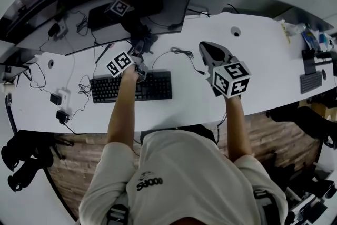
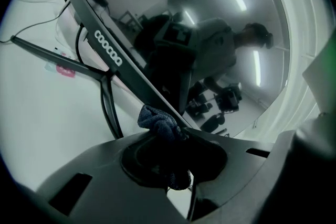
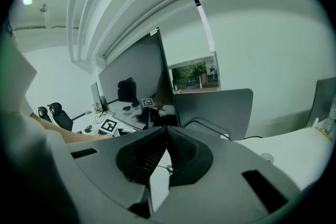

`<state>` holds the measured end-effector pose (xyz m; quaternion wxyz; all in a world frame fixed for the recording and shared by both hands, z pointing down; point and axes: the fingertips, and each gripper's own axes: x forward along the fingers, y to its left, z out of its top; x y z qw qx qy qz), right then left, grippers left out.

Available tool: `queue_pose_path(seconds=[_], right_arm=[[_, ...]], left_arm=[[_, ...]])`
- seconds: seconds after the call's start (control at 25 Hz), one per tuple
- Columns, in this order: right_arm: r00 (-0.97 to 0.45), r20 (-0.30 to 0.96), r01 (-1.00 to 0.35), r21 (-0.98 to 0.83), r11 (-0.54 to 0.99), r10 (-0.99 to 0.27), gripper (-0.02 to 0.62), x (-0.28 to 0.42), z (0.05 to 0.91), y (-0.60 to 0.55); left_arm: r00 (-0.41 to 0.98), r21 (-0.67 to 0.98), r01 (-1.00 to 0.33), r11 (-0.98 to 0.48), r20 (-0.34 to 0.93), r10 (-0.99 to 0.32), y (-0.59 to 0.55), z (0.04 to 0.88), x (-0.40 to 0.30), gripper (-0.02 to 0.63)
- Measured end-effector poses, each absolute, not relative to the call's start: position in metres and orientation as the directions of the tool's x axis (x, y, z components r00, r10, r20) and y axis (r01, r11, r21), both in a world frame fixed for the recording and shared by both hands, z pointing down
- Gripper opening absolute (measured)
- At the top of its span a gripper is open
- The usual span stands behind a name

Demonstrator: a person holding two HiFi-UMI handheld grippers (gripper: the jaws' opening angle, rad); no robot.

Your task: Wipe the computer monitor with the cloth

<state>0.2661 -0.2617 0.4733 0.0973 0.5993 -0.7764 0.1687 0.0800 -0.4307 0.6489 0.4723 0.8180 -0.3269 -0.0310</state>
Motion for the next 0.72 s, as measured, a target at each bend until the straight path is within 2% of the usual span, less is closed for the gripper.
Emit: queue_pose_path(seconds=[0.72], right_arm=[[-0.282, 0.319, -0.959, -0.131, 0.253, -0.905, 0.006, 0.365, 0.469, -0.239]], left_arm=[[0.838, 0.777, -0.469, -0.419, 0.242, -0.49, -0.382, 0.651, 0.219, 0.08]])
